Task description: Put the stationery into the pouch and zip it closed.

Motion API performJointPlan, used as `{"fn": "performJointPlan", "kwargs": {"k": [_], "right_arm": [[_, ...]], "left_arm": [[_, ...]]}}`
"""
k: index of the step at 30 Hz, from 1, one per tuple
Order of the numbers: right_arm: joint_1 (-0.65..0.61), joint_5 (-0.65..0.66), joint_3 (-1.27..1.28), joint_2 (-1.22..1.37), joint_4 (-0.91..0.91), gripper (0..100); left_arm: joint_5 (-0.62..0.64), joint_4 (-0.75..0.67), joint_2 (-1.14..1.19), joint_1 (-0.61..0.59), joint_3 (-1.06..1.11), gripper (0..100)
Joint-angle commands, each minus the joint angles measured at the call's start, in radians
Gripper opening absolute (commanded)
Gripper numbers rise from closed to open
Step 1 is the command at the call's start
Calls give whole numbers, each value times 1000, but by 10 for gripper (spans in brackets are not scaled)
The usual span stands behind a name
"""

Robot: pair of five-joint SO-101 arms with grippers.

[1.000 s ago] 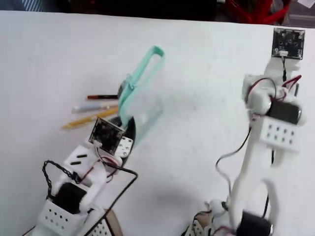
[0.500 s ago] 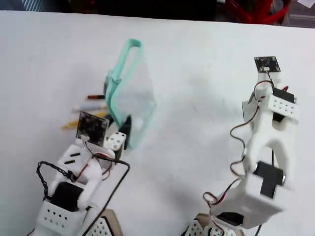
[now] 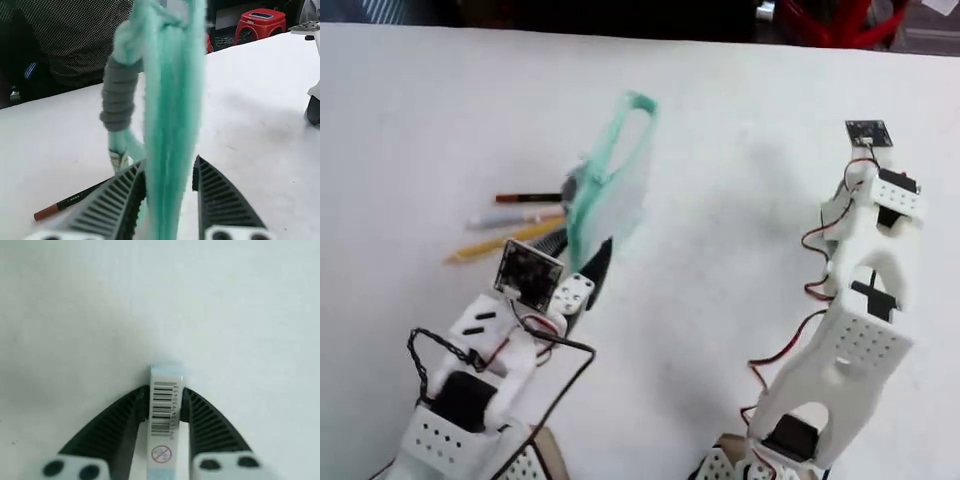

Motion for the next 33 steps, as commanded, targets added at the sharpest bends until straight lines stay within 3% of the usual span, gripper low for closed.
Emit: {"fn": "performJointPlan", "kwargs": {"k": [1,4,10,17,20,28,33], "right_arm": [[-27,0,-32,-2,5,16],[-28,0,-31,-48,48,18],[-61,-8,-34,-285,186,18],[-278,-9,-34,-799,380,18],[-392,-87,-35,-1003,406,18],[-693,-468,-78,-1147,211,18],[-819,-517,-2,-1113,-53,18]], "left_arm": [[-18,-26,-8,45,-2,155],[-11,-26,-4,-25,-14,155],[-11,-29,-7,-36,5,151],[-11,-71,-7,-42,41,151],[-11,-72,-7,-44,44,151],[-11,-69,-7,-44,46,151],[-11,-66,-7,-44,46,151]]}}
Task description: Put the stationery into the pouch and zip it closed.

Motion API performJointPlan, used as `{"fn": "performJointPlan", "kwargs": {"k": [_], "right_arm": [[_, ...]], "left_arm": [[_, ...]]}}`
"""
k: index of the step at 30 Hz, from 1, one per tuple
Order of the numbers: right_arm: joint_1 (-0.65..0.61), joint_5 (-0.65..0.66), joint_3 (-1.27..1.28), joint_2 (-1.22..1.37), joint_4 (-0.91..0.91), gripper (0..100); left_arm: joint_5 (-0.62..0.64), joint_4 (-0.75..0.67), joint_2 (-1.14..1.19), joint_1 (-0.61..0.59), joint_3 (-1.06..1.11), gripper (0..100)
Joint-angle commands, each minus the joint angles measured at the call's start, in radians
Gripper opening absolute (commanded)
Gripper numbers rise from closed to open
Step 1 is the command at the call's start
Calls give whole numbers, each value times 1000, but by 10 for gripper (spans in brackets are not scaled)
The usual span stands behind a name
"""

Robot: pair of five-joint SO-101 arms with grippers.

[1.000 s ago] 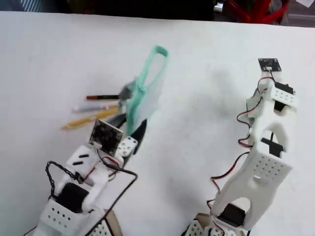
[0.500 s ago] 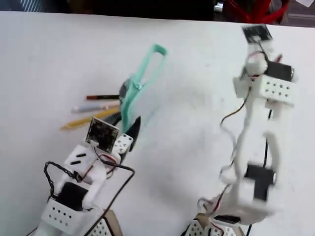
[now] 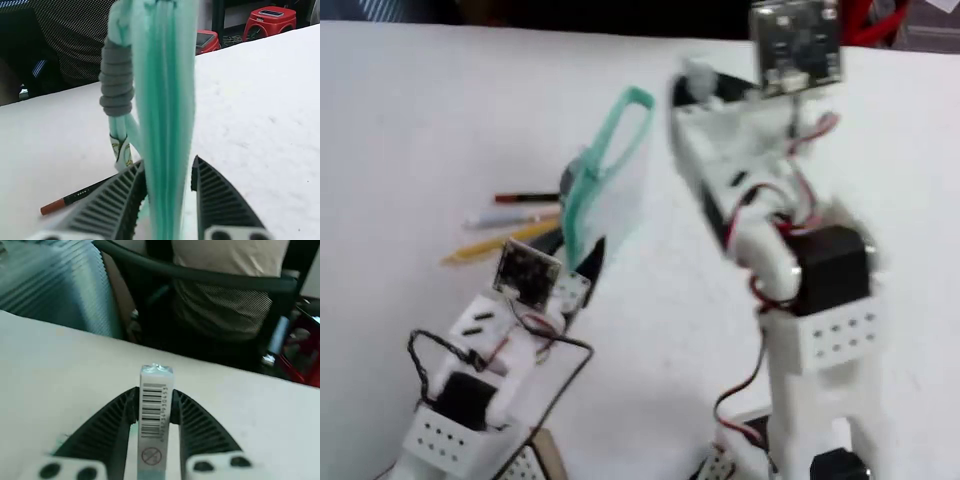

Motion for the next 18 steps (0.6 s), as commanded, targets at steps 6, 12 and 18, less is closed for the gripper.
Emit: {"fn": "performJointPlan", "kwargs": {"k": [6,12,18], "right_arm": [[-134,-18,123,35,-302,18],[-127,-18,281,51,-450,17],[-67,-18,344,44,-453,17]], "left_arm": [[-2,-15,-4,-8,-3,151],[-2,-17,-4,-8,-3,151],[-2,-20,-4,-8,-2,151]]}}
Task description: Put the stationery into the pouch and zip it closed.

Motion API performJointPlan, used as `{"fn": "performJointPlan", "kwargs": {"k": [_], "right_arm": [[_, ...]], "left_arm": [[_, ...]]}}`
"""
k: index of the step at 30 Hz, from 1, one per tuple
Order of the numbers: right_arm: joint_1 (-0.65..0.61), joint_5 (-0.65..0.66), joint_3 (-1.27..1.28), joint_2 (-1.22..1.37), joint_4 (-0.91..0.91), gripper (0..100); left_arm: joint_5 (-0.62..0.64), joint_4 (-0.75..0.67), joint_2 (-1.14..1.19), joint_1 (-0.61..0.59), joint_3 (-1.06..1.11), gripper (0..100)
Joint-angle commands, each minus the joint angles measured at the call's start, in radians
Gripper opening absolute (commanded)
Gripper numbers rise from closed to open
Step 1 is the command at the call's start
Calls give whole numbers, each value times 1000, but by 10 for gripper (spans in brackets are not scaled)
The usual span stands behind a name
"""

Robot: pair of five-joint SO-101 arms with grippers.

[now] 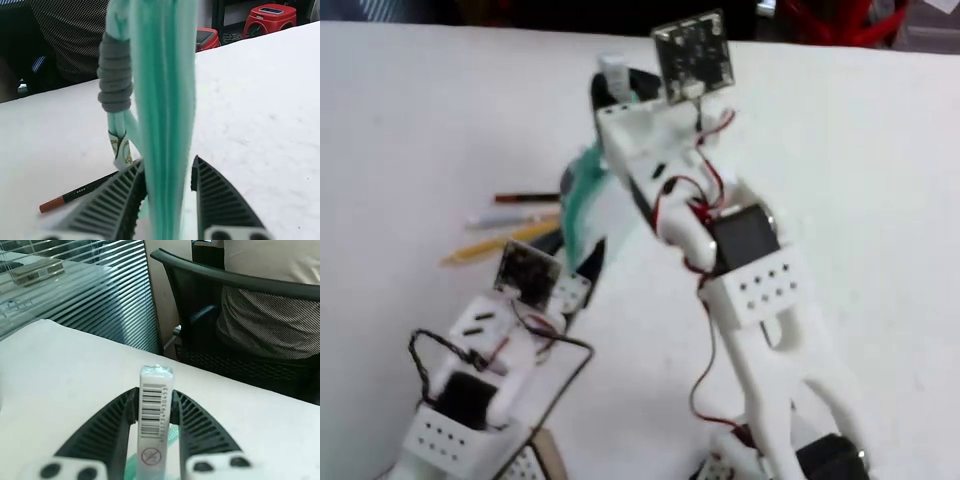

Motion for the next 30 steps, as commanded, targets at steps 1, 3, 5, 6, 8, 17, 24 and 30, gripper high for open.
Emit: {"fn": "performJointPlan", "kwargs": {"k": [1,3,5,6,8,17,24,30], "right_arm": [[36,-2,21,-15,-33,17],[38,-2,44,-16,-36,17],[38,-2,51,-21,-41,17],[36,-2,55,-22,-51,17],[35,-2,57,-21,-71,17],[-25,-2,149,-74,-67,26],[-41,-3,183,-217,54,312],[-31,0,181,-349,58,267]], "left_arm": [[-2,-21,-4,-8,-8,151],[-2,-21,-2,-8,-8,151],[-2,-21,-2,-8,-8,151],[-2,-21,-2,-8,-8,154],[-2,-21,-2,-8,-8,155],[40,-21,-4,-8,-8,173],[40,-21,-4,-8,-8,173],[40,-23,-4,-8,-8,172]]}}
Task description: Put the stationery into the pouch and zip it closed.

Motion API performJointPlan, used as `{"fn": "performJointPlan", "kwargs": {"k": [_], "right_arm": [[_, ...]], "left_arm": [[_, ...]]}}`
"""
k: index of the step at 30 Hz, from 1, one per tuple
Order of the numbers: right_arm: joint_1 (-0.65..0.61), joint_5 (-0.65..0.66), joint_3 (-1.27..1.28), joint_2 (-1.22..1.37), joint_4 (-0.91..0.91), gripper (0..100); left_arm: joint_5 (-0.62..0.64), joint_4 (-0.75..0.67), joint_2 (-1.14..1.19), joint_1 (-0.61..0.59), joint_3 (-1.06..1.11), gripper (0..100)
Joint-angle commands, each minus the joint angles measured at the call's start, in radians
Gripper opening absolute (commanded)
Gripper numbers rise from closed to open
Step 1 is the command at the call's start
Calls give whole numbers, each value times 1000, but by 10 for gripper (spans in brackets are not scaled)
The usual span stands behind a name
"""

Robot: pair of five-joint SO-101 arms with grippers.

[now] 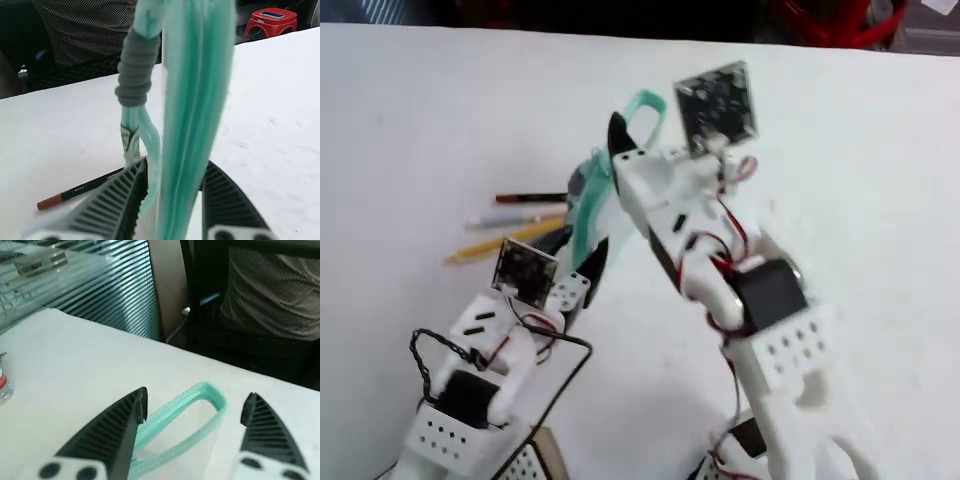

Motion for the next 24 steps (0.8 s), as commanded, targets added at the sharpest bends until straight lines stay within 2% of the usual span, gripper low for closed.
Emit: {"fn": "performJointPlan", "kwargs": {"k": [1,5,10,12,15,18,22,24], "right_arm": [[5,0,-12,-74,-1,258],[27,15,-12,-54,-1,241],[145,34,-9,-10,13,241],[194,34,-8,-8,42,241],[246,32,-5,-2,113,241],[271,32,41,-5,177,241],[277,35,146,-8,166,240],[297,40,195,-8,142,240]], "left_arm": [[12,-23,-4,-5,-8,172],[14,-23,-4,-19,-8,172],[20,-63,-5,-127,-15,172],[20,-80,-5,-99,6,164],[9,-83,-5,-54,-6,91],[-55,-115,-2,-8,-23,24],[-115,-112,-4,96,12,23],[-138,-114,-5,88,2,23]]}}
